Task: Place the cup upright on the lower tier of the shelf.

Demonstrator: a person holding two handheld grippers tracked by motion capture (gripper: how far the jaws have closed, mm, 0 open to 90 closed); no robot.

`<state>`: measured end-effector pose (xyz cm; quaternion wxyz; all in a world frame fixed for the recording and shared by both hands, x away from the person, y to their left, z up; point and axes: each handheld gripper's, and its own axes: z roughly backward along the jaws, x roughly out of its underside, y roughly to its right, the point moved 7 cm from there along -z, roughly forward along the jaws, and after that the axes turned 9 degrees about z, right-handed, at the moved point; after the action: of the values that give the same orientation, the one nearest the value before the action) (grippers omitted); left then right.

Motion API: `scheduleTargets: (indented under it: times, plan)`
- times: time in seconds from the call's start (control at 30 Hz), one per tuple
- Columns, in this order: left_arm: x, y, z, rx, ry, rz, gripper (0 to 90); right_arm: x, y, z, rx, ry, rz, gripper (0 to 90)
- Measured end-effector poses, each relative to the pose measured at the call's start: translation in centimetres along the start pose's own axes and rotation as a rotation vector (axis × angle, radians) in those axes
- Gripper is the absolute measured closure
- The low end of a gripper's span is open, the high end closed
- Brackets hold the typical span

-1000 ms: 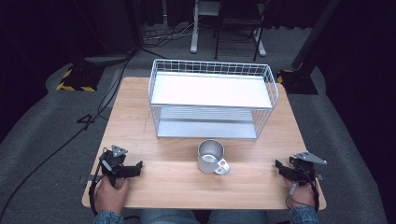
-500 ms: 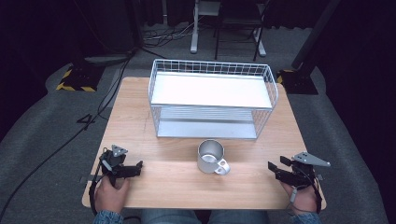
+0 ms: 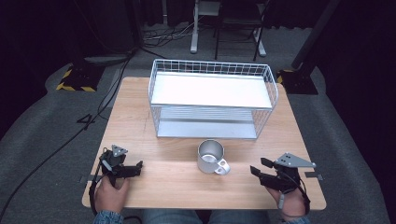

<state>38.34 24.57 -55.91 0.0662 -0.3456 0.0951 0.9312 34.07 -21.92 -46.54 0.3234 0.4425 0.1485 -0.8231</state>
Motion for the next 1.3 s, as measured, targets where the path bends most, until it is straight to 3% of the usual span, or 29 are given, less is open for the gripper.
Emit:
scheduleTargets:
  times: [0.1,0.17,0.4,0.5,0.67,0.9,1.3]
  plan:
    - [0.0,0.0,0.0,-0.001,-0.001,-0.005,0.5,-0.4,-0.9,-0.2,-0.022,0.006,0.008,42.8]
    - [0.0,0.0,0.0,-0.002,-0.002,-0.006,0.5,-0.9,-2.2,-0.6,-0.064,0.014,0.022,42.8]
    - [0.0,0.0,0.0,-0.002,-0.002,-0.005,0.5,-1.2,-4.0,-1.8,-0.103,0.011,0.041,44.1]
    - [0.0,0.0,0.0,-0.003,-0.002,-0.006,0.5,-1.4,-4.6,-2.4,-0.103,0.013,0.055,46.7]
    - [0.0,0.0,0.0,-0.002,-0.002,-0.006,0.5,-1.6,-5.8,-4.0,-0.151,-0.002,0.072,54.9]
    - [0.0,0.0,0.0,-0.001,-0.002,0.0,0.5,-1.6,-6.1,-5.6,-0.174,-0.037,0.076,58.0]
    - [0.0,0.0,0.0,-0.002,-0.002,-0.006,0.5,-1.8,-6.0,-7.1,-0.135,-0.081,0.095,61.1]
